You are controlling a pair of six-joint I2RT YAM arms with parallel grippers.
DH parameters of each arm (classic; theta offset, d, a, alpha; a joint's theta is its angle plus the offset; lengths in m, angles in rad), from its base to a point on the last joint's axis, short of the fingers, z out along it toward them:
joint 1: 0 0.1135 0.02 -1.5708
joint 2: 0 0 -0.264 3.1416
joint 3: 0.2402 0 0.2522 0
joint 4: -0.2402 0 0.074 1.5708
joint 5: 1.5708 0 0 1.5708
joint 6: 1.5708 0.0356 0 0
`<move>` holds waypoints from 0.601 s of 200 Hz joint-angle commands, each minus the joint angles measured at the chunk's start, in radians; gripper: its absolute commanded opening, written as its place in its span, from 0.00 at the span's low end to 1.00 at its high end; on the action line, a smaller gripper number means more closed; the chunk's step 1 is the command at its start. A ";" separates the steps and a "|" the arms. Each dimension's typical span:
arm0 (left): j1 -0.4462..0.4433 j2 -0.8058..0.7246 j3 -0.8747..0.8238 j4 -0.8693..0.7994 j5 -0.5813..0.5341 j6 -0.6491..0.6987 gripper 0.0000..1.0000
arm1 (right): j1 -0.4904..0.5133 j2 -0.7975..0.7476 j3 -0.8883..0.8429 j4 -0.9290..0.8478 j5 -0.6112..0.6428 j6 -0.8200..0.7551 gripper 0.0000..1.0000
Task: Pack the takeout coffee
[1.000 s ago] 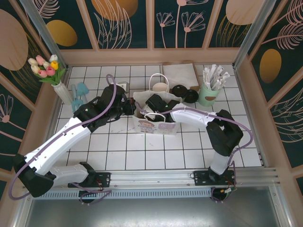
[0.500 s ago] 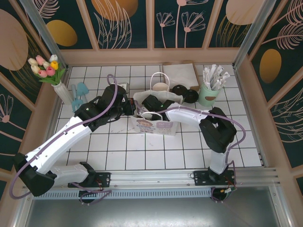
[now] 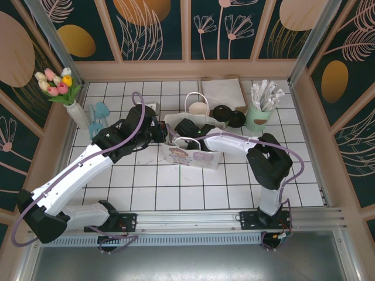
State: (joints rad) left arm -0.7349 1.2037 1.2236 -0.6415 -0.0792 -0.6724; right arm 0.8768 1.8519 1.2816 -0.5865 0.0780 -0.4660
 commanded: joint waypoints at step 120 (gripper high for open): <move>-0.008 0.000 0.045 0.011 -0.017 0.047 0.00 | 0.022 -0.280 0.036 0.006 -0.058 0.078 0.39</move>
State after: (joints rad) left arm -0.7387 1.2037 1.2362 -0.6403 -0.0872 -0.6464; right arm 0.8894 1.6413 1.2861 -0.5827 0.0471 -0.4076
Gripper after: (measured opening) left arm 0.055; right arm 0.355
